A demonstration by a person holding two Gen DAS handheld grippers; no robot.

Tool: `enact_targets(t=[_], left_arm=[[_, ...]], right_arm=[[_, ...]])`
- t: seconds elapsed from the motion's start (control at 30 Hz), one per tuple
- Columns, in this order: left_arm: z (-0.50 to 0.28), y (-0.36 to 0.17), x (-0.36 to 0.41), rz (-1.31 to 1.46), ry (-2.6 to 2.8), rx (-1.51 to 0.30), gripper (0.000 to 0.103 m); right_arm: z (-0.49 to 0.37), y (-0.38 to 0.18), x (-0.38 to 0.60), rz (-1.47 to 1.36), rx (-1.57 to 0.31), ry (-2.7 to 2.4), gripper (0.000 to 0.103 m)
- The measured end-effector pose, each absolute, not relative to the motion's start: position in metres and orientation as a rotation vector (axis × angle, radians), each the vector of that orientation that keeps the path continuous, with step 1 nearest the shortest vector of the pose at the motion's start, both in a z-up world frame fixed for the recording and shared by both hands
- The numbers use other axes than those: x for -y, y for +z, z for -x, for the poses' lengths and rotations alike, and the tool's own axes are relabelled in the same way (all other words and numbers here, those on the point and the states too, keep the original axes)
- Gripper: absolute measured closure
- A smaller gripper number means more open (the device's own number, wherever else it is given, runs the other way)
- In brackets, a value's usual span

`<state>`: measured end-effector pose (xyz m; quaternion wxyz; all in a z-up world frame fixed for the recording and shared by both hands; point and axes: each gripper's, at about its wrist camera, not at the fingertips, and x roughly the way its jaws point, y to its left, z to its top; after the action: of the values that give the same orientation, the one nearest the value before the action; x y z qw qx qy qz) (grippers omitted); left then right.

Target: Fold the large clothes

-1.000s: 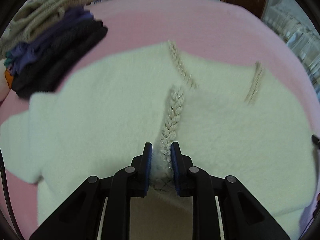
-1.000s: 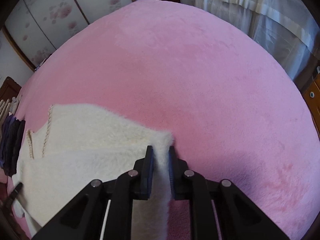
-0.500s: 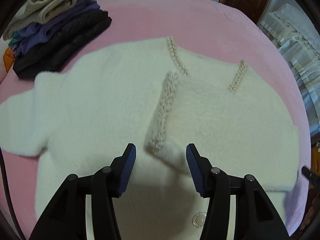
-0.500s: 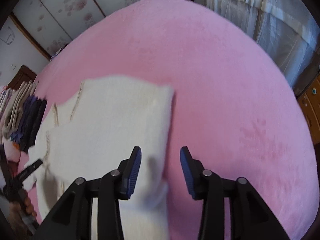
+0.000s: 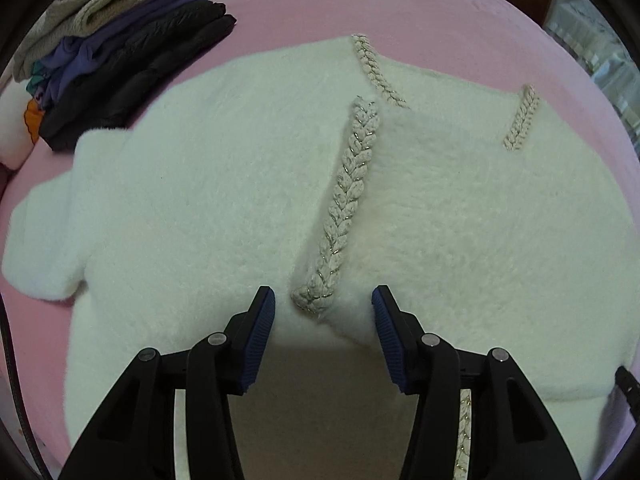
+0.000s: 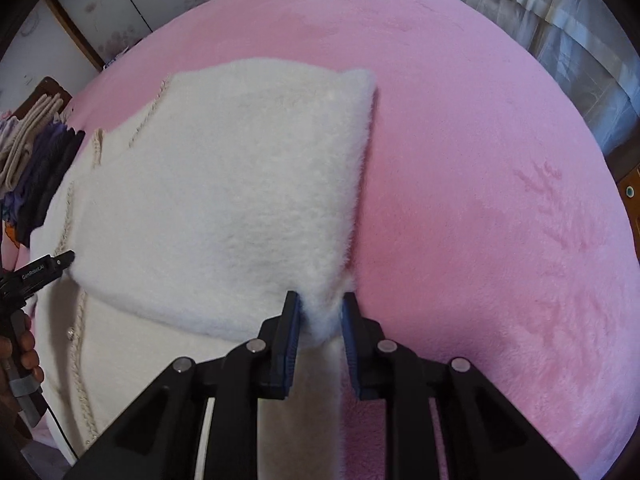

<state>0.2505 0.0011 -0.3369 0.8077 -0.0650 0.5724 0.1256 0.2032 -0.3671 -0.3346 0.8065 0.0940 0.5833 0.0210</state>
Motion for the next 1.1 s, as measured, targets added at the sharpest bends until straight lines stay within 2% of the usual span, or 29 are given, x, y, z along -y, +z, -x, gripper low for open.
enact_targets(t=[0.2, 0.43, 0.67, 0.77, 0.9, 1.1], left_arm=[[-0.250, -0.311, 0.001, 0.198, 0.240, -1.270, 0.053], [-0.220, -0.248, 0.020, 0.202, 0.195, -1.237, 0.053], [-0.176, -0.184, 0.052, 0.264, 0.155, -1.202, 0.051], [-0.158, -0.159, 0.063, 0.287, 0.169, -1.175, 0.051], [-0.137, -0.135, 0.073, 0.326, 0.194, -1.148, 0.051], [-0.108, -0.105, 0.078, 0.351, 0.239, -1.095, 0.049]], right_arm=[[-0.207, -0.323, 0.368, -0.242, -1.306, 0.030, 0.082], [-0.196, -0.295, 0.357, -0.175, -1.350, -0.026, 0.081], [-0.178, -0.249, 0.335, -0.200, -1.359, 0.136, 0.081], [-0.171, -0.224, 0.319, -0.137, -1.332, 0.208, 0.083], [-0.167, -0.196, 0.300, -0.101, -1.310, 0.311, 0.091], [-0.159, -0.165, 0.278, -0.041, -1.267, 0.458, 0.091]])
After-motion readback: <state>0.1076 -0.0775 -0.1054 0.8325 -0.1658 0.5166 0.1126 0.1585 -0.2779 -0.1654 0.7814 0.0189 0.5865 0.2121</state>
